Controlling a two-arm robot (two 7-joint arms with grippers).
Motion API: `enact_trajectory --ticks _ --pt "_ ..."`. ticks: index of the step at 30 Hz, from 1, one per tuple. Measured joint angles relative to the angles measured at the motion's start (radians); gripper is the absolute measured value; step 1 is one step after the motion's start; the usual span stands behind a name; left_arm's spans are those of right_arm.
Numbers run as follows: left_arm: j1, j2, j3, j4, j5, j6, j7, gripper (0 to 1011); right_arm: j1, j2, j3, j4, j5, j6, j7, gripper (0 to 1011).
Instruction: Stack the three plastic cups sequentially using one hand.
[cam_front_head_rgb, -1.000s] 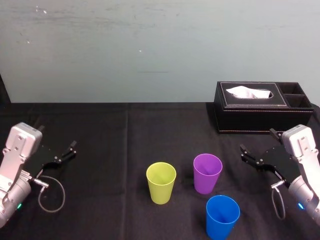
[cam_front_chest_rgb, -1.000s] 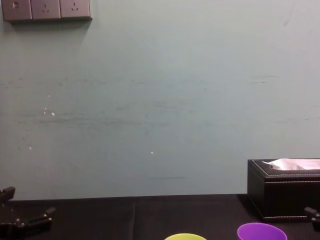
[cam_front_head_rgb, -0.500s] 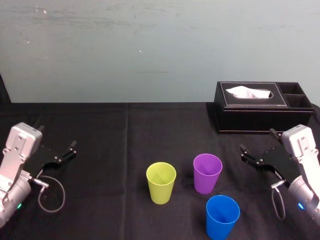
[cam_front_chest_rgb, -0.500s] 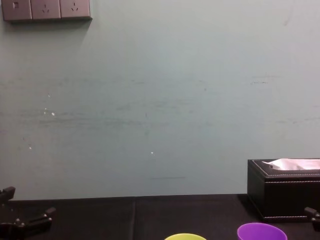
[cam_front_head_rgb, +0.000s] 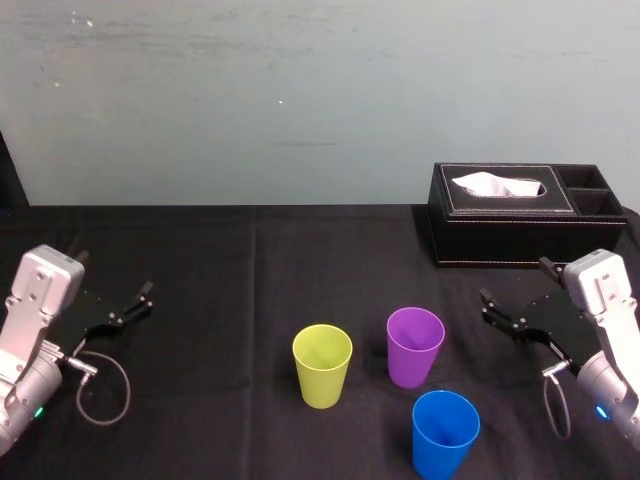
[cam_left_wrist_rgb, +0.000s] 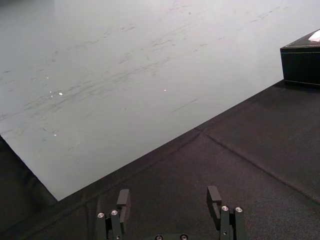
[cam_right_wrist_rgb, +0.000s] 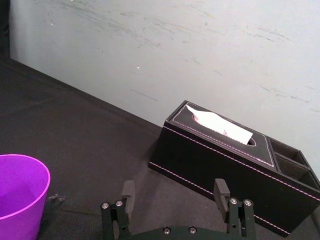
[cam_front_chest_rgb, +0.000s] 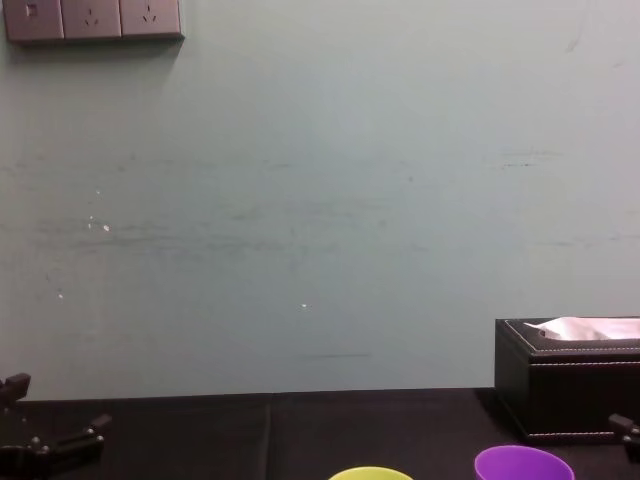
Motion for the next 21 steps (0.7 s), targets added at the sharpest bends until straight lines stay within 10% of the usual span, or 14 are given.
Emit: enact_trajectory --ticks 21 --pt "0.000 0.000 0.000 0.000 0.000 0.000 0.000 1000 -0.016 -0.010 0.029 -0.037 -0.010 0.016 -0.001 1003"
